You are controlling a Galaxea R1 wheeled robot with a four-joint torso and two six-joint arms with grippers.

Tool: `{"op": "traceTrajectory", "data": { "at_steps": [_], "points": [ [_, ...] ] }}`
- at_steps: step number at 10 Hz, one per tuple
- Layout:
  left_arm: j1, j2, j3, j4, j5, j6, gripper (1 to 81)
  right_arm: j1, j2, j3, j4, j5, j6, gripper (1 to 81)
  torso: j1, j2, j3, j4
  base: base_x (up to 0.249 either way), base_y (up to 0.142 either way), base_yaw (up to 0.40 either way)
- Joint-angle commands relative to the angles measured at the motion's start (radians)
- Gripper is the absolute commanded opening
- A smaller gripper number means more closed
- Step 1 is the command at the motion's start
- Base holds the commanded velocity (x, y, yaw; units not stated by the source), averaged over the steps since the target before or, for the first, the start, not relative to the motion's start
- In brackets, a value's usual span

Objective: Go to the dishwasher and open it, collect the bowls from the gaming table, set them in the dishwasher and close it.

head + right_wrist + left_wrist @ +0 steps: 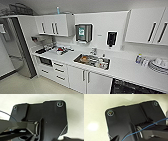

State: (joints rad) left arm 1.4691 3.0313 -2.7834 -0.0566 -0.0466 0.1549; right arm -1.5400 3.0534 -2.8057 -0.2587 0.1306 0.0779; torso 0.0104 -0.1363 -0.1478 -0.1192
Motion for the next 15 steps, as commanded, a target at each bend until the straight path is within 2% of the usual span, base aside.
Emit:
{"op": "traceTrajectory", "data": {
  "at_steps": [1, 15],
  "points": [
    [-0.054, -0.001, -0.002, 0.004, 0.050, 0.008, 81.1, 0.048, -0.008, 0.000, -0.007, -0.042, 0.003, 81.1, 0.000, 0.000, 0.000, 0.000, 0.000, 0.000, 0.366],
    [-0.051, -0.005, -0.002, 0.004, 0.050, 0.012, 81.1, 0.039, -0.012, -0.001, -0.010, -0.043, -0.004, 81.1, 0.000, 0.000, 0.000, 0.000, 0.000, 0.000, 0.367]
  ]
}}
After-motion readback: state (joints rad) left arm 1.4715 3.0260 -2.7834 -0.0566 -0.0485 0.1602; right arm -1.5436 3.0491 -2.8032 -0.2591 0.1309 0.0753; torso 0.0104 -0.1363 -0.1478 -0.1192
